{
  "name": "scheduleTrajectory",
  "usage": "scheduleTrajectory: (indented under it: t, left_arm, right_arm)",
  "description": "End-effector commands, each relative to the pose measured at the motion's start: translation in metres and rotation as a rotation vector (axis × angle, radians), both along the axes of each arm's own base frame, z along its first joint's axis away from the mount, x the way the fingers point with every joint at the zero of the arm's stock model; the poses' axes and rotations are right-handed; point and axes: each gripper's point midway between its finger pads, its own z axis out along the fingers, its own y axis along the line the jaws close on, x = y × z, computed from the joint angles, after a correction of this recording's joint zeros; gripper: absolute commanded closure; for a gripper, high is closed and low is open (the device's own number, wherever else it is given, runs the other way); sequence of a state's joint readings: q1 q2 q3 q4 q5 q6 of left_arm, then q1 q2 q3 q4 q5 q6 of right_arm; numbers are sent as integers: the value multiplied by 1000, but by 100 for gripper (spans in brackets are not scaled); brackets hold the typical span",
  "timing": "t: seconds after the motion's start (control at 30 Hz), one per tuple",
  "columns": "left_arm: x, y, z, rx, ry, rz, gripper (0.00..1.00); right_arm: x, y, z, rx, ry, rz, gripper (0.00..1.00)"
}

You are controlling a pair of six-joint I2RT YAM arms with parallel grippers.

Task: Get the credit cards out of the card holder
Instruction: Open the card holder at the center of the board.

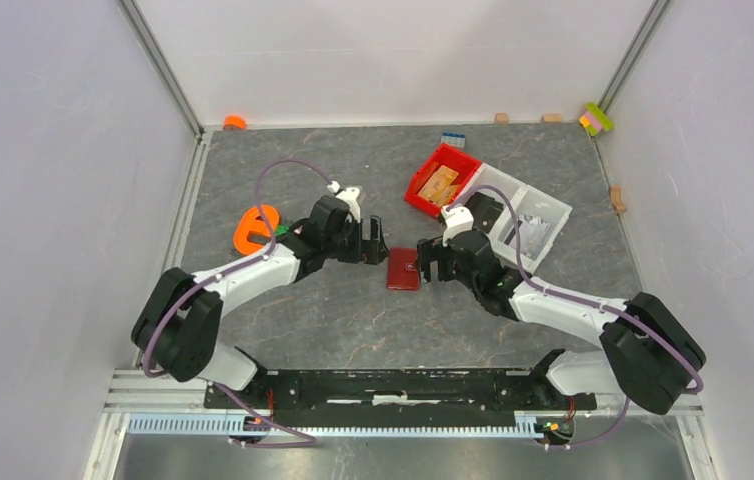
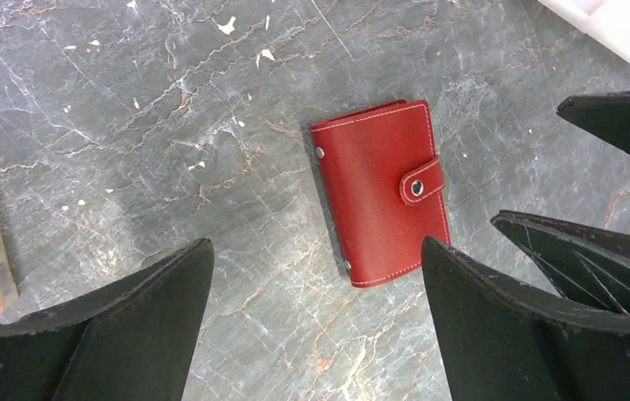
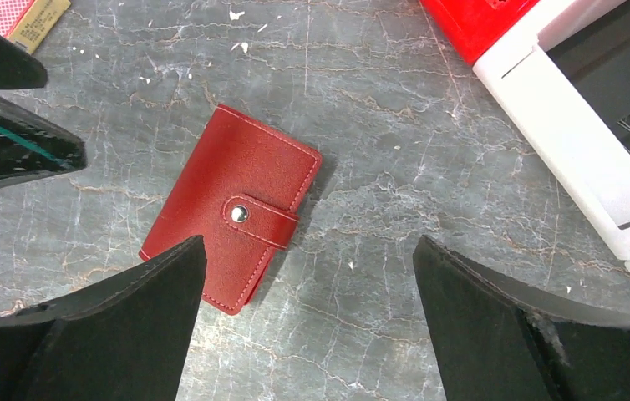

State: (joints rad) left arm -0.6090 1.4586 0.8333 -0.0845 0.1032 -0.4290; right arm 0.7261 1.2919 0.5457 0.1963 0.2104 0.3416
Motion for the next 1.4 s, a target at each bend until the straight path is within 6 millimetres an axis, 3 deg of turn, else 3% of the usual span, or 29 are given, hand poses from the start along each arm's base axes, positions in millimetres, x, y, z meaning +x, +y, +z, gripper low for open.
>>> scheduleTrajectory:
  t: [0.0,0.33,0.63,0.87,1.07,1.37]
  left_arm:
    - [5,-15,-3,-76,44,-6,0]
    - [-12,-42,-38,-101,240,-132,19]
    - [-13,-49,-49,-117,283,-146,31]
    - [-10,-50,-62,-97,309,-137,56]
    - [-7,-48,-67,-69,312,-135,84]
    - [1,-36,-73,18,294,-106,90]
  right_arm:
    - [8,13,11,60,-30,-3,2]
    - [7,43,-12,60,50,54,12]
    - [16,47,-29,-15,74,-2,27]
    - [19,37,-37,-97,73,-56,45]
    - [21,31,-36,-151,68,-81,58]
    - [25,1,-20,-240,11,-194,60]
